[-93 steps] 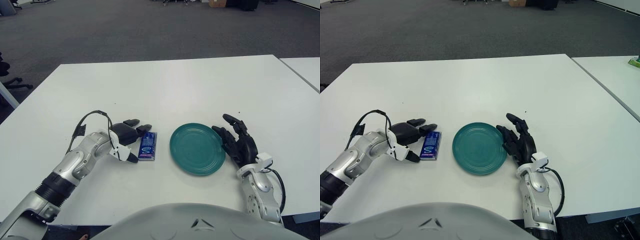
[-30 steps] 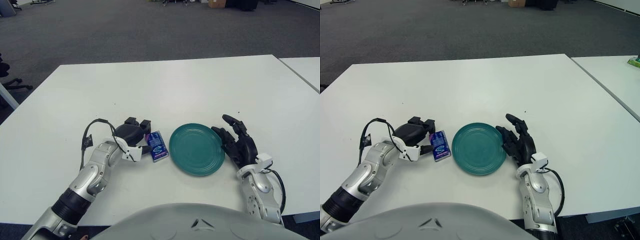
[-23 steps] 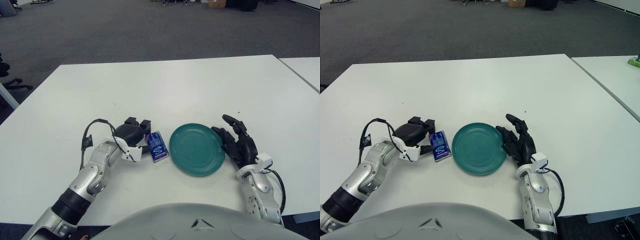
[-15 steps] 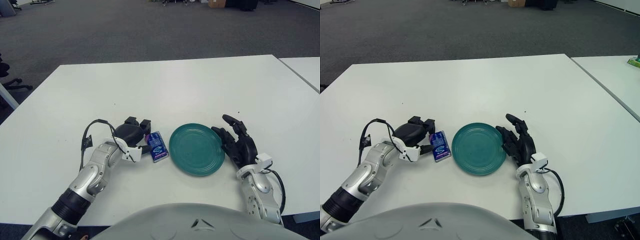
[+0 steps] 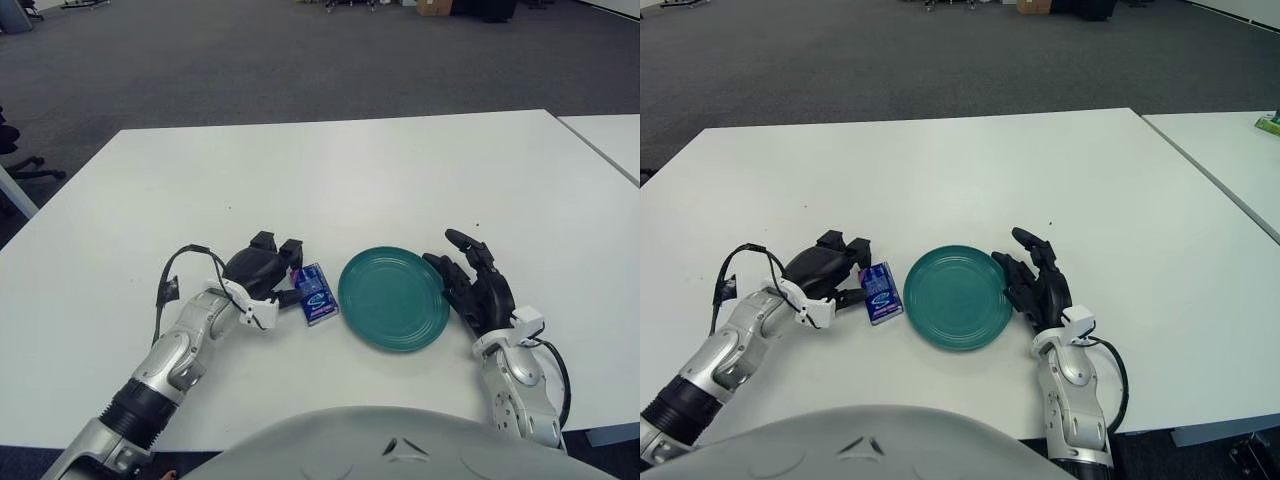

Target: Put the gum into the plate.

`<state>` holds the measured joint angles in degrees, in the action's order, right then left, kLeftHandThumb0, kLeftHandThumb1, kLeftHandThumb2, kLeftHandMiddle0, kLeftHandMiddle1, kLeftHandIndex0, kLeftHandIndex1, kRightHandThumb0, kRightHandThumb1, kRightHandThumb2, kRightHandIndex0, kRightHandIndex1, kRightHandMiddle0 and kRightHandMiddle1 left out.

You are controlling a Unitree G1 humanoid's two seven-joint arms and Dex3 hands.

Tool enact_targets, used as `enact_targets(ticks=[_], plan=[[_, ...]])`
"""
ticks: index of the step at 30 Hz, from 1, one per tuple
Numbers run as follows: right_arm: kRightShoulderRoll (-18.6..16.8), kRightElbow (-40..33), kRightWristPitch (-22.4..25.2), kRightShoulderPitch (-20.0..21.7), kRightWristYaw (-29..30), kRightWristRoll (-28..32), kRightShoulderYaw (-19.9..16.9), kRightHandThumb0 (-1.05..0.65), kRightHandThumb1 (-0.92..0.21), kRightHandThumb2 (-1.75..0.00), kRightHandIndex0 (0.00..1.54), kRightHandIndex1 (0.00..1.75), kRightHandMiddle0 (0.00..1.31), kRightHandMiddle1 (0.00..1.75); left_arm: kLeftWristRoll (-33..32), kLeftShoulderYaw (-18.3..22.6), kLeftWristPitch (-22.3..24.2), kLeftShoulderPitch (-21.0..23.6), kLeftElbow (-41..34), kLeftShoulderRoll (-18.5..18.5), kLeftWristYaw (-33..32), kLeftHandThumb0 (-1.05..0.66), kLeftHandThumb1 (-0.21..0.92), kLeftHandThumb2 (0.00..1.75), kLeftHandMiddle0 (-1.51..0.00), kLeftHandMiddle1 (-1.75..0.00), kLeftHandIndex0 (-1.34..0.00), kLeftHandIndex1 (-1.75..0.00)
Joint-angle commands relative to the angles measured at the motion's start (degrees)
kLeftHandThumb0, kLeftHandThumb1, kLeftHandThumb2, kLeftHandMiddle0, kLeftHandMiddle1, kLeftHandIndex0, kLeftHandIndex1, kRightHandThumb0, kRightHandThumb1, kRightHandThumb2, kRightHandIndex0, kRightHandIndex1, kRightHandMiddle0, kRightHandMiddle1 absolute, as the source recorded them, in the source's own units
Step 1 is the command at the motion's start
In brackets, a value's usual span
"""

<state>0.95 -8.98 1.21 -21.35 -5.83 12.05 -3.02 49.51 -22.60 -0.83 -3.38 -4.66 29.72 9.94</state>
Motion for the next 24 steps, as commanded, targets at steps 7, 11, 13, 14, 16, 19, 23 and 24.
enact_targets(ticks=[7, 11, 13, 14, 16, 19, 23, 24], plan=[[-1.0, 4.0, 5.0, -3.4, 0.6, 0.0, 0.7, -0.44, -0.92, -0.60, 0.48, 0.58, 0.00, 0.83, -1.3, 0.1, -5.4, 0.1, 2.3, 2.9, -0.3, -0.82, 0.92, 0.62, -0.47, -1.75, -0.33, -1.75], [-1.1, 4.1, 5.1, -3.4, 0.8, 0.1, 0.6, -0.44, -0.92, -0.61, 0.48, 0.58, 0.00, 0.83, -3.2, 0.1, -7.3, 0.8, 2.4, 4.5, 2.8, -0.83, 0.92, 0.58, -0.64, -1.75, -0.45, -1.75], [-1.1, 4.1, 5.1, -3.3, 0.8, 0.1, 0.5, -0.44, -0.92, -0.61, 0.48, 0.59, 0.00, 0.83, -4.0, 0.2, -8.1, 1.0, 2.2, 5.3, 4.0, -0.83, 0.92, 0.56, -0.68, -1.75, -0.49, -1.75], [-1.1, 4.1, 5.1, -3.3, 0.8, 0.1, 0.5, -0.44, -0.92, -0.60, 0.48, 0.59, 0.00, 0.83, -4.3, 0.2, -8.4, 1.1, 2.2, 5.7, 4.5, -0.82, 0.92, 0.55, -0.70, -1.75, -0.52, -1.75], [-1.2, 4.3, 5.1, -3.2, 0.8, 0.2, 0.5, -0.44, -0.92, -0.60, 0.48, 0.59, 0.00, 0.83, -5.0, 0.4, -9.2, 1.4, 1.8, 6.5, 5.6, -0.80, 0.92, 0.52, -0.72, -1.75, -0.55, -1.75], [-1.1, 4.3, 5.3, -3.2, 0.7, 0.2, 0.5, -0.44, -0.92, -0.59, 0.48, 0.60, 0.00, 0.84, -5.5, 0.5, -9.8, 1.7, 1.3, 7.2, 7.1, -0.75, 0.92, 0.45, -0.74, -1.75, -0.58, -1.75], [-1.0, 4.4, 5.5, -3.0, 0.7, -0.1, 0.7, -0.45, -0.92, -0.59, 0.47, 0.60, 0.00, 0.83, -6.7, 0.7, -11.2, 2.3, 1.2, 8.0, 8.6, -0.55, 0.66, 0.81, -0.74, -1.75, -0.53, -1.75], [-1.0, 4.5, 5.5, -2.9, 0.8, -0.1, 0.7, -0.46, -0.92, -0.59, 0.46, 0.60, 0.00, 0.82, -7.1, 0.8, -11.5, 2.4, 1.3, 8.1, 8.9, -0.51, 0.60, 0.92, -0.74, -1.75, -0.52, -1.75]])
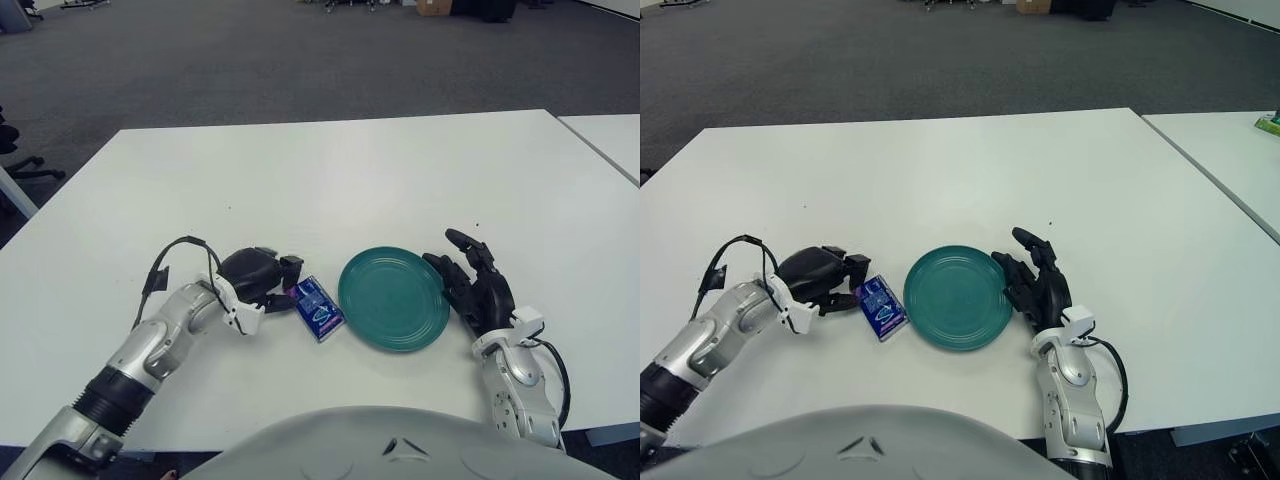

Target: Put the gum into the plate.

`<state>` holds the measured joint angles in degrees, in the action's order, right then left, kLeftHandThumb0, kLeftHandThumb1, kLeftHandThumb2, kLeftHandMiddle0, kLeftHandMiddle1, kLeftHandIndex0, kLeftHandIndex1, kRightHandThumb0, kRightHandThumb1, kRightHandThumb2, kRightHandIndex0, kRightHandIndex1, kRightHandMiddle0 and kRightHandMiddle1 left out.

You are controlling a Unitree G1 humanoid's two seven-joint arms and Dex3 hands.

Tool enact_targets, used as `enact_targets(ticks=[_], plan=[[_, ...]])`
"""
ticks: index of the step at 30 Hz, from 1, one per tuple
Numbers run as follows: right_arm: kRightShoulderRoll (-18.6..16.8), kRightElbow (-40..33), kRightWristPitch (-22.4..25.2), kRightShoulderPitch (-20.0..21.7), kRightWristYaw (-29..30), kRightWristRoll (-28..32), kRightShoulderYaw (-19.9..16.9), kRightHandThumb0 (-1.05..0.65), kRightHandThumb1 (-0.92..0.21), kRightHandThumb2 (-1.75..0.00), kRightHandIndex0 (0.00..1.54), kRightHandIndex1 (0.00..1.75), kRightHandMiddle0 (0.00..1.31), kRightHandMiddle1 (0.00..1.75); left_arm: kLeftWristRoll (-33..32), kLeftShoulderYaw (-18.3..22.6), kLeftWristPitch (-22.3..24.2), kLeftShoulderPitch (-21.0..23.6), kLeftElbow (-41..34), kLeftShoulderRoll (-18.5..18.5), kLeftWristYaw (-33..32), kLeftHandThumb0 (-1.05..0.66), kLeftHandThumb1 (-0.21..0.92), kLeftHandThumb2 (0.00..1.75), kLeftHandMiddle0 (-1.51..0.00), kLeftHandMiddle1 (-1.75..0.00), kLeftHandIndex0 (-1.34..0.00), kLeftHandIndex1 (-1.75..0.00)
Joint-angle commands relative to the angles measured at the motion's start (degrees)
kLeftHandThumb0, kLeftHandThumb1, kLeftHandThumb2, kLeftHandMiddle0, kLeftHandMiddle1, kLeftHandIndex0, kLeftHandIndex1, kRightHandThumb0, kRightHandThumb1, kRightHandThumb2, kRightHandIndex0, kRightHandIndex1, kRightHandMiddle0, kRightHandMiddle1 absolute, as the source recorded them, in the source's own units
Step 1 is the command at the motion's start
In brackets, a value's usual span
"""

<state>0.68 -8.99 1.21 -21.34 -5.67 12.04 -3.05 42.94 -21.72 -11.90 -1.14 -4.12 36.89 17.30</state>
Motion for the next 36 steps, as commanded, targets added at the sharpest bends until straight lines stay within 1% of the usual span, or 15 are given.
enact_targets(ticks=[1, 6, 10, 13, 17, 19, 24, 26, 30, 31, 32, 33, 34, 35, 36], plan=[[-0.8, 4.7, 5.2, -2.8, 0.6, -0.2, 0.7, -0.46, -0.92, -0.59, 0.46, 0.59, 0.00, 0.82, -1.4, 0.2, -1.7, 0.5, 1.1, 1.3, 1.7, -0.45, 0.49, 1.08, -0.74, -1.75, -0.50, -1.75], [-1.0, 5.0, 4.8, -2.6, 0.4, 0.2, 0.5, -0.46, -0.92, -0.59, 0.46, 0.59, 0.00, 0.81, -4.5, 1.3, -6.0, 1.6, 2.4, 2.6, 2.0, -0.44, 0.45, 1.13, -0.74, -1.75, -0.51, -1.75], [-1.0, 5.0, 4.8, -2.6, 0.3, 0.2, 0.5, -0.46, -0.92, -0.59, 0.46, 0.59, 0.00, 0.81, -5.3, 1.6, -7.8, 1.9, 3.1, 2.9, 2.0, -0.44, 0.44, 1.14, -0.74, -1.75, -0.51, -1.75], [-0.9, 5.0, 4.5, -2.7, 0.2, 0.1, 0.6, -0.46, -0.92, -0.59, 0.46, 0.59, 0.00, 0.81, -6.9, 2.1, -9.5, 2.7, 3.0, 4.1, 3.8, -0.44, 0.44, 1.15, -0.74, -1.75, -0.52, -1.75], [-0.9, 5.3, 4.4, -2.4, 0.1, 0.1, 0.5, -0.46, -0.92, -0.59, 0.46, 0.59, 0.00, 0.81, -8.3, 2.1, -9.9, 3.5, 2.4, 5.3, 7.4, -0.45, 0.43, 1.16, -0.73, -1.75, -0.52, -1.75], [-0.8, 5.3, 4.3, -2.4, 0.0, 0.1, 0.5, -0.46, -0.92, -0.58, 0.46, 0.59, 0.00, 0.82, -9.7, 2.1, -10.0, 4.3, 1.4, 6.6, 10.8, -0.45, 0.41, 1.18, -0.73, -1.75, -0.53, -1.75], [-0.7, 5.7, 4.1, -2.1, -0.1, -0.2, 0.6, -0.47, -0.92, -0.58, 0.47, 0.60, 0.00, 0.83, -12.2, 2.2, -7.9, 7.2, 0.2, 7.2, 17.5, -0.45, 0.41, 1.19, -0.73, -1.75, -0.54, -1.75], [-0.7, 5.9, 4.1, -2.0, -0.1, -0.3, 0.6, -0.47, -0.92, -0.59, 0.46, 0.60, 0.00, 0.82, -12.0, 2.4, -6.8, 8.6, -0.1, 7.1, 18.8, -0.45, 0.42, 1.17, -0.72, -1.75, -0.54, -1.74], [-0.7, 6.2, 3.9, -1.9, 0.0, -0.5, 0.6, -0.46, -0.92, -0.59, 0.45, 0.60, 0.00, 0.82, -10.5, 3.3, -6.9, 9.1, 0.7, 6.6, 16.9, -0.42, 0.54, 0.93, -0.50, -1.75, -0.52, -1.64], [-0.8, 6.2, 3.8, -1.9, 0.0, -0.5, 0.7, -0.47, -0.92, -0.60, 0.45, 0.60, 0.00, 0.82, -10.3, 3.4, -7.4, 9.2, 1.0, 6.5, 16.1, -0.51, 0.57, 0.84, -0.42, -1.72, -0.42, -1.65], [-0.8, 6.3, 3.7, -1.9, 0.1, -0.5, 0.7, -0.47, -0.92, -0.60, 0.45, 0.60, 0.00, 0.81, -9.6, 3.4, -9.1, 9.5, 1.7, 6.7, 14.6, -0.64, 0.65, 0.64, -0.29, -1.69, -0.27, -1.67], [-0.9, 6.3, 3.7, -1.8, 0.1, -0.6, 0.7, -0.47, -0.92, -0.60, 0.44, 0.59, 0.00, 0.81, -9.0, 3.4, -10.4, 9.8, 2.2, 6.9, 13.5, -0.77, 0.74, 0.48, -0.19, -1.50, -0.17, -1.52], [-0.9, 6.3, 3.6, -1.8, 0.1, -0.5, 0.7, -0.47, -0.92, -0.60, 0.44, 0.59, 0.00, 0.81, -7.9, 3.3, -12.5, 10.4, 3.1, 7.2, 11.7, -0.82, 0.78, 0.41, -0.15, -1.42, -0.14, -1.46], [-1.0, 6.3, 3.6, -1.8, 0.1, -0.5, 0.7, -0.47, -0.92, -0.60, 0.44, 0.59, 0.00, 0.81, -7.2, 3.2, -14.0, 10.9, 3.7, 7.4, 10.5, -0.90, 0.83, 0.34, -0.10, -1.12, -0.09, -1.18], [-1.0, 6.3, 3.6, -1.8, 0.1, -0.4, 0.7, -0.47, -0.92, -0.60, 0.44, 0.59, 0.00, 0.81, -6.3, 3.2, -15.4, 11.4, 4.4, 7.6, 9.2, -0.95, 0.86, 0.29, -0.06, -0.92, -0.06, -0.99]])
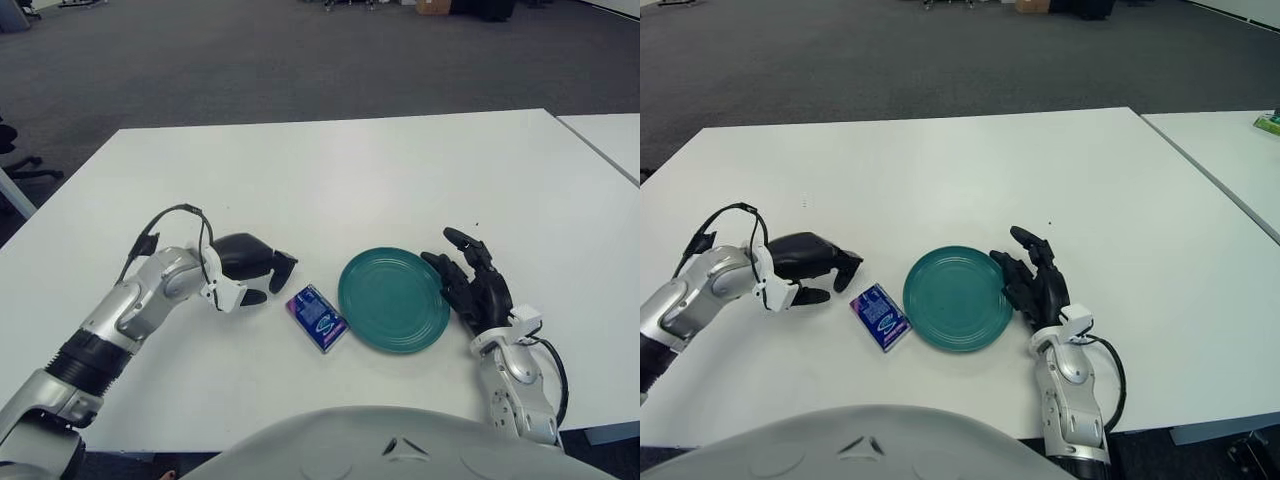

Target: Put the gum into the plate.

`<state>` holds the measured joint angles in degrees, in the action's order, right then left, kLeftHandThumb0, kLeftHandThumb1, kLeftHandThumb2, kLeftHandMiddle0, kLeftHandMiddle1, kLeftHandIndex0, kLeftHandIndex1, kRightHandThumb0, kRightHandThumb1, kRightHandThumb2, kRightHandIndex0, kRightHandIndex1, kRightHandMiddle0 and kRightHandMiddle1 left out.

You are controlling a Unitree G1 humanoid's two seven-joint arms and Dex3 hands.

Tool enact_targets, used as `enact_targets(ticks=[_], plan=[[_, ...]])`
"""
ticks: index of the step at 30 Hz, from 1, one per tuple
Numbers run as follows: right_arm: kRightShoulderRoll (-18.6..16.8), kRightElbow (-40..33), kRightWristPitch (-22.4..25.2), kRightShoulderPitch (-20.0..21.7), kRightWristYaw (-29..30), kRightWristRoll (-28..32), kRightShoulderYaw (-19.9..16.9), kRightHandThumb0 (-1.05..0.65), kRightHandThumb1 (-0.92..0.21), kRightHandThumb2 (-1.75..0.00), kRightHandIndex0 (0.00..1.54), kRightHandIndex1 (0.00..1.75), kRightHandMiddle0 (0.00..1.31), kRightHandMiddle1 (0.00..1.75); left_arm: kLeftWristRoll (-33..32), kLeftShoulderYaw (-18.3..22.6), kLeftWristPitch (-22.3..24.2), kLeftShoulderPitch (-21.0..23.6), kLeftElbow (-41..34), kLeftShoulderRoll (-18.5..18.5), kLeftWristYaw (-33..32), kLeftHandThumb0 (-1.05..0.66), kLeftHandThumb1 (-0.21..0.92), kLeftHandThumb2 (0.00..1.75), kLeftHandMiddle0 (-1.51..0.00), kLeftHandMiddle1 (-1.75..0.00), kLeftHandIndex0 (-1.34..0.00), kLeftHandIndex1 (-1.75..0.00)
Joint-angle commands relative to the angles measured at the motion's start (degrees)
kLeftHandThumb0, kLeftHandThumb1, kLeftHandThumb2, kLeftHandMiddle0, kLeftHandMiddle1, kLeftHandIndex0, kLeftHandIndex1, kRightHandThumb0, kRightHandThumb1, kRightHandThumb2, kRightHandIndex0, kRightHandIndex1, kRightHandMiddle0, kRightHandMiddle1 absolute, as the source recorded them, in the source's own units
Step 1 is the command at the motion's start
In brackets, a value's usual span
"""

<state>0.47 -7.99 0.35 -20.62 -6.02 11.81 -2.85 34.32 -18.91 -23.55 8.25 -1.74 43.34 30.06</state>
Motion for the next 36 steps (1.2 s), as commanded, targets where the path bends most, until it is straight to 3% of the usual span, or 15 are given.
enact_targets(ticks=[1, 3, 5, 7, 10, 20, 36], plan=[[-0.8, 5.4, 4.4, -2.6, 0.5, -0.2, 0.5, -0.47, -0.92, -0.60, 0.44, 0.59, 0.00, 0.81, 3.0, 0.3, -4.8, 2.4, 2.5, 1.3, -4.4, -0.97, 0.87, 0.28, -0.05, -0.80, -0.04, -0.86], [-0.9, 5.4, 4.2, -2.6, 0.5, -0.2, 0.6, -0.47, -0.92, -0.60, 0.44, 0.59, 0.00, 0.81, 4.2, 0.3, -6.9, 3.4, 3.5, 1.5, -5.9, -1.02, 0.90, 0.27, -0.04, -0.40, -0.02, -0.50], [-1.0, 5.4, 4.0, -2.7, 0.5, -0.3, 0.7, -0.47, -0.92, -0.60, 0.44, 0.59, 0.00, 0.80, 5.2, 0.2, -9.1, 4.4, 4.4, 1.7, -7.3, -1.03, 0.91, 0.29, -0.02, -0.21, -0.01, -0.30], [-1.1, 5.3, 3.8, -2.9, 0.6, -0.5, 0.9, -0.47, -0.92, -0.60, 0.44, 0.59, 0.00, 0.80, 5.4, 0.3, -11.2, 5.4, 5.4, 1.6, -8.3, -1.04, 0.92, 0.31, -0.01, -0.09, 0.00, -0.14], [-1.2, 5.4, 3.6, -3.0, 0.7, -0.5, 1.0, -0.47, -0.92, -0.60, 0.44, 0.59, 0.00, 0.80, 5.4, 0.5, -13.3, 6.5, 6.5, 1.5, -9.4, -1.05, 0.92, 0.33, 0.00, -0.03, 0.00, -0.05], [-1.6, 5.6, 2.6, -3.9, 0.7, -0.8, 1.6, -0.48, -0.92, -0.63, 0.46, 0.60, 0.00, 0.78, 5.5, 0.7, -17.2, 8.7, 8.5, 0.9, -11.8, -1.05, 0.92, 0.33, 0.00, 0.00, 0.00, 0.00], [-2.3, 4.8, 2.1, -5.6, 2.1, -2.4, 2.4, -0.51, -0.92, -0.65, 0.52, 0.62, 0.01, 0.84, 1.3, -1.1, -19.2, 10.8, 8.5, 1.3, -3.6, -1.05, 0.92, 0.31, 0.00, 0.00, 0.00, 0.00]])
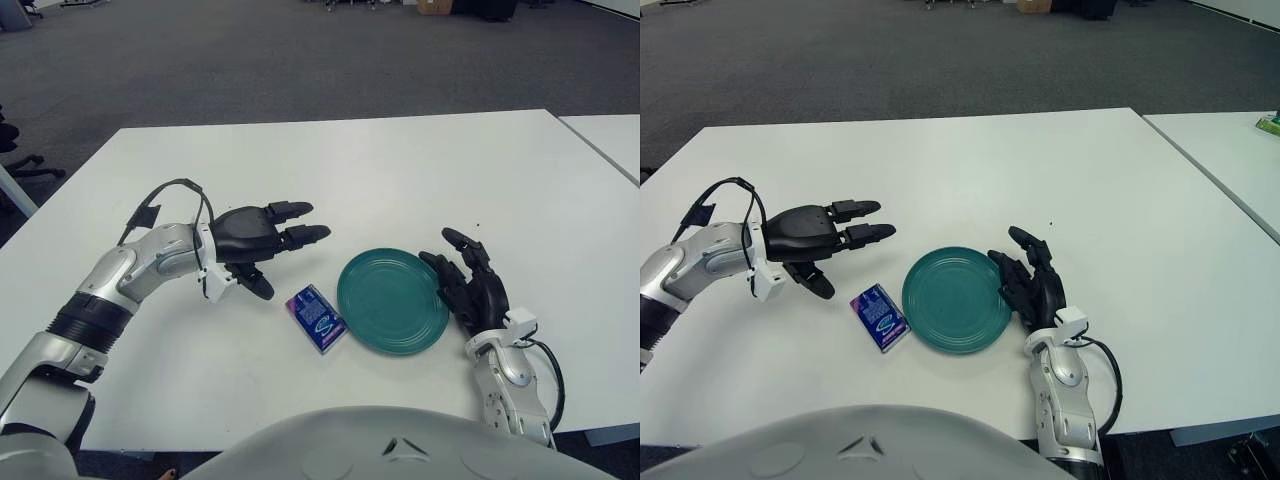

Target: Put the gum into the plate.

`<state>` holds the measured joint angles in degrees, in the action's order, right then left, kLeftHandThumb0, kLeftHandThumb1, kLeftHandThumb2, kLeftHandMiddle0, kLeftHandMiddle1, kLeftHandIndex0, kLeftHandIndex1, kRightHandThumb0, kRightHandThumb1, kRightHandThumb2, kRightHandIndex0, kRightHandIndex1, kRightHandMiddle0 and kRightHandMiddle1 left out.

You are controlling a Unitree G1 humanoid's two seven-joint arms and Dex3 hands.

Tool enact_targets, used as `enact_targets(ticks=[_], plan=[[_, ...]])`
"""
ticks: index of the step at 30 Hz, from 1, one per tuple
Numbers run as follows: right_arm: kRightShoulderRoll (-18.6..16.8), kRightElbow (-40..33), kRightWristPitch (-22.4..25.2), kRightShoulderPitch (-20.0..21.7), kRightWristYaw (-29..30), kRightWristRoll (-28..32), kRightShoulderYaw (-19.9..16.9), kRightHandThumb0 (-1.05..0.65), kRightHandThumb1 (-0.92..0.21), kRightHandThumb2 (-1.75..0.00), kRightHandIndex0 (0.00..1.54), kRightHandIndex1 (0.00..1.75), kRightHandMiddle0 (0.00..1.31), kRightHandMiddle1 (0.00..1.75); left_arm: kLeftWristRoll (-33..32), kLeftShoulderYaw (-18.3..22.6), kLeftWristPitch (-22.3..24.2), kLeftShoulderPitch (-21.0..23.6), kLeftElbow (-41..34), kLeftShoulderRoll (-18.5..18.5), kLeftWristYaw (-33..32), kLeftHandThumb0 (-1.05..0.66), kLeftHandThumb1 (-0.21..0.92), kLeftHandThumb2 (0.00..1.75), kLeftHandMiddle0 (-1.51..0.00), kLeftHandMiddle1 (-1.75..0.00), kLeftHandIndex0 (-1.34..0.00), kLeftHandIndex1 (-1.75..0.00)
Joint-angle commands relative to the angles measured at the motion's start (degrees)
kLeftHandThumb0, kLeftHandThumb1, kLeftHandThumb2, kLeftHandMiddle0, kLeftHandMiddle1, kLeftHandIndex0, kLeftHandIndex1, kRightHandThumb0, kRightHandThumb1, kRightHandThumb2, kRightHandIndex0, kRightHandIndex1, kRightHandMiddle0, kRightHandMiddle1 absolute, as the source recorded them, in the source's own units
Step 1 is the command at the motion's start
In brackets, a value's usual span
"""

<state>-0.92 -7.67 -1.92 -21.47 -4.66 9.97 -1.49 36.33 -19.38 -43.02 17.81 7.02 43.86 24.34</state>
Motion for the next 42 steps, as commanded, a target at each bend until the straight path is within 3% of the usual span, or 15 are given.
enact_targets(ticks=[1, 12, 22, 31, 42], plan=[[-1.0, 4.5, 4.4, -4.8, 0.8, -0.6, 1.1, -0.51, -0.92, -0.65, 0.52, 0.62, 0.01, 0.84, -0.8, -0.7, 0.2, 1.4, -0.3, 0.8, 2.6, -1.05, 0.92, 0.31, 0.00, 0.00, 0.00, 0.00], [-1.7, 3.4, 5.1, -5.5, 2.0, -0.8, 1.9, -0.50, -0.92, -0.64, 0.51, 0.64, 0.01, 0.86, -1.8, -2.5, -1.4, 3.1, -0.8, 0.8, 8.3, -1.05, 0.92, 0.23, 0.00, 0.00, 0.00, 0.00], [-2.2, 2.6, 5.2, -6.3, 2.3, -0.6, 1.9, -0.48, -0.92, -0.63, 0.52, 0.66, 0.01, 0.87, -1.2, -4.1, -3.0, 3.8, 0.2, 0.1, 9.6, -1.05, 0.92, 0.21, 0.00, 0.00, 0.00, 0.00], [-2.6, 2.5, 5.0, -6.9, 2.1, 0.3, 1.6, -0.47, -0.92, -0.62, 0.54, 0.68, 0.02, 0.88, 1.1, -6.3, 1.7, 2.8, -4.3, -0.2, 15.2, -1.05, 0.92, 0.24, 0.00, 0.00, 0.00, 0.00], [-2.8, 2.5, 4.5, -7.3, 1.8, 0.7, 1.3, -0.47, -0.92, -0.62, 0.53, 0.68, 0.02, 0.89, 6.6, -7.8, 3.4, 1.2, -4.8, -1.6, 12.9, -1.05, 0.92, 0.36, 0.00, 0.00, 0.00, 0.00]])
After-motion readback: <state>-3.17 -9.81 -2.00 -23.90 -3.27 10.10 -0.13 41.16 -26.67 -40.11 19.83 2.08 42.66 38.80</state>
